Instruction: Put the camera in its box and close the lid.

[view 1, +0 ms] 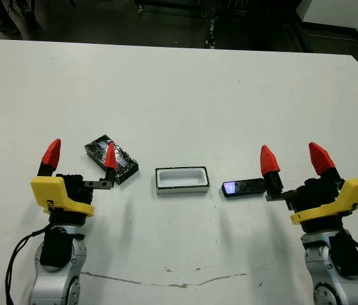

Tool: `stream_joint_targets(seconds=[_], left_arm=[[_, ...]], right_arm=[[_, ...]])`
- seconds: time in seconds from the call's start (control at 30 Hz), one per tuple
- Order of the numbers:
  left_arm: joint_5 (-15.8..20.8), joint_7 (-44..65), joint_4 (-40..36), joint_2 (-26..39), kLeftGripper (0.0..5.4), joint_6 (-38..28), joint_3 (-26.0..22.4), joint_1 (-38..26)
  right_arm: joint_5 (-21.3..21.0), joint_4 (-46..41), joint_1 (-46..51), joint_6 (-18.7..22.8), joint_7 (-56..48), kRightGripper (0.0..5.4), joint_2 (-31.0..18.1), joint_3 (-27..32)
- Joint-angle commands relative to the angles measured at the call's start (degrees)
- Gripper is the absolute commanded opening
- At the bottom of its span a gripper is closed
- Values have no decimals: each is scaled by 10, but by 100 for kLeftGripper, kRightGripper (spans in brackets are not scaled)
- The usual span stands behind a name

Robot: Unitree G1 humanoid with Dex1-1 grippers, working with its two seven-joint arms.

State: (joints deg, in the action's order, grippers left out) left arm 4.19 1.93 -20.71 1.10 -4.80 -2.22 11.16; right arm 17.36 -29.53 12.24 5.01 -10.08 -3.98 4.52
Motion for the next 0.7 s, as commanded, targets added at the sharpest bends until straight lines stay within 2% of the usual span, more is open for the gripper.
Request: stream_joint_targets(seconds=[0.03,0.27,0.37,0.43,0.6,0.7], left_arm=[[2,0,1,0,539,5,-2,1],[3,-1,-2,-2,539,9,0,2],[1,-2,-1,-3,539,4,1,2],[2,-2,-3,-4,539,6,1,2],[-7,-6,-4,-3,539,6,3,3],[-6,-8,-8,-5,539,10,5,4]], right_arm=[[0,-1,6,2,3,540,-3,3],[6,-1,6,6,1,540,-4,5],[17,1,-5,17,-19,540,-28,14],[38,15,-34,26,-65,540,-74,34],[94,85,-164,77,-196,540,-220,80],[95,146,-263,95,-278,540,-301,74]])
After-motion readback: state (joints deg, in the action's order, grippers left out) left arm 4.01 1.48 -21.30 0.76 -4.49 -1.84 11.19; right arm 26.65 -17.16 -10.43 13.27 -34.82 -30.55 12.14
